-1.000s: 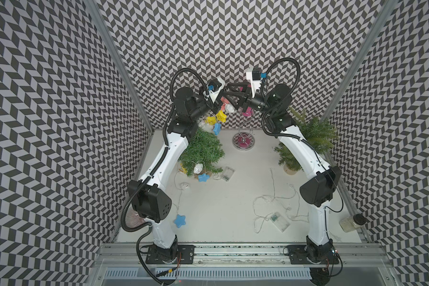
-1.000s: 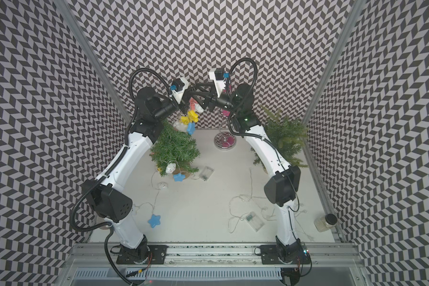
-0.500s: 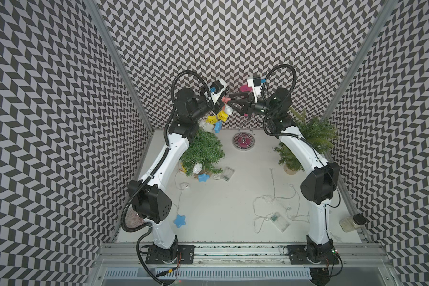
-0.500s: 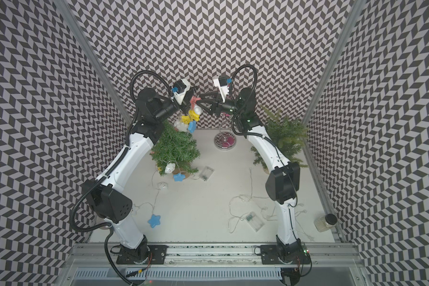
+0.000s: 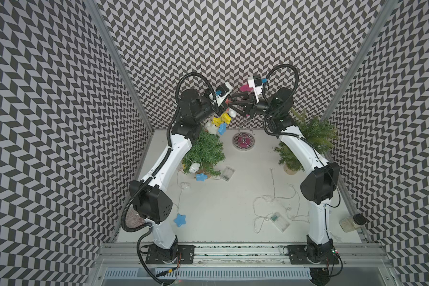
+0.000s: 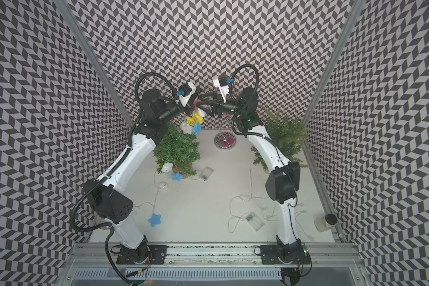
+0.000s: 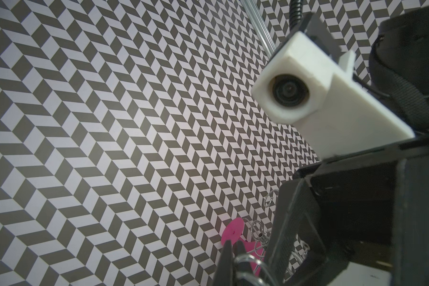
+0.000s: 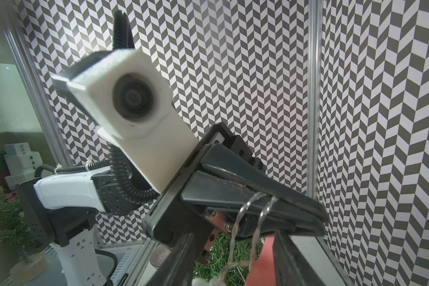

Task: Wrap string light around the christmas tree
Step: Wrap the light string around the Christmas tree.

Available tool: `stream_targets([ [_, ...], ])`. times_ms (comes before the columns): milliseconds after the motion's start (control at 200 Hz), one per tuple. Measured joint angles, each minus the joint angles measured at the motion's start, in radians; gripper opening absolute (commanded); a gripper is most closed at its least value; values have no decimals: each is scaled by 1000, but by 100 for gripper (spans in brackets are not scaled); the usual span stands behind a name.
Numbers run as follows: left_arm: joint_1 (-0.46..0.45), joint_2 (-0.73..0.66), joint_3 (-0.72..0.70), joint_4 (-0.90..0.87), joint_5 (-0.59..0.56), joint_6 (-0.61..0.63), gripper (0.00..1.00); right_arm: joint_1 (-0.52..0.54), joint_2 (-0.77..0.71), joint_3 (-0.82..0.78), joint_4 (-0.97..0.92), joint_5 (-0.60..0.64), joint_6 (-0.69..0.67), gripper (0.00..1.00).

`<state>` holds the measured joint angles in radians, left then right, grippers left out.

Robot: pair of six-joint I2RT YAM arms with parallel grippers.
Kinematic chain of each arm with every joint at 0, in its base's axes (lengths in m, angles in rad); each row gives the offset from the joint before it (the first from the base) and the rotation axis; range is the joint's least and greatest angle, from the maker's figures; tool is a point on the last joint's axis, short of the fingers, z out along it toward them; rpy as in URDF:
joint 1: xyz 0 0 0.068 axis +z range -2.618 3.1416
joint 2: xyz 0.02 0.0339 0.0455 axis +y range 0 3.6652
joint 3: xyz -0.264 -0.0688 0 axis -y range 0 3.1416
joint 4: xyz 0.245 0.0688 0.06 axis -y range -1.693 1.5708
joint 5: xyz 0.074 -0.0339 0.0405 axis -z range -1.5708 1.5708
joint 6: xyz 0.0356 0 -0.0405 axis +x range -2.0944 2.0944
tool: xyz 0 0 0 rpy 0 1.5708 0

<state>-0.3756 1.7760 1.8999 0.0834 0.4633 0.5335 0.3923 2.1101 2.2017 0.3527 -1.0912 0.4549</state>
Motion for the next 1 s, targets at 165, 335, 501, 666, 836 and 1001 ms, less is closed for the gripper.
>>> stream_targets([
  [165,-2,0,0,-2,-6,9,0,9,22,47,-19,3,-10,36],
  [335,-4,0,-6,-2,-3,14,0,11,42,69,-16,4,-6,22],
  [501,-5,0,-6,-3,-7,16,0,12,49,70,-30,11,-19,6],
  [666,-5,0,-7,-2,-7,15,0,12,49,68,-29,19,-25,0],
  [836,-5,0,-10,1,-19,18,17,10,49,63,-24,21,-32,0],
  [1001,-4,-2,-38,31,-53,10,30,2,49,50,-29,38,-51,0],
])
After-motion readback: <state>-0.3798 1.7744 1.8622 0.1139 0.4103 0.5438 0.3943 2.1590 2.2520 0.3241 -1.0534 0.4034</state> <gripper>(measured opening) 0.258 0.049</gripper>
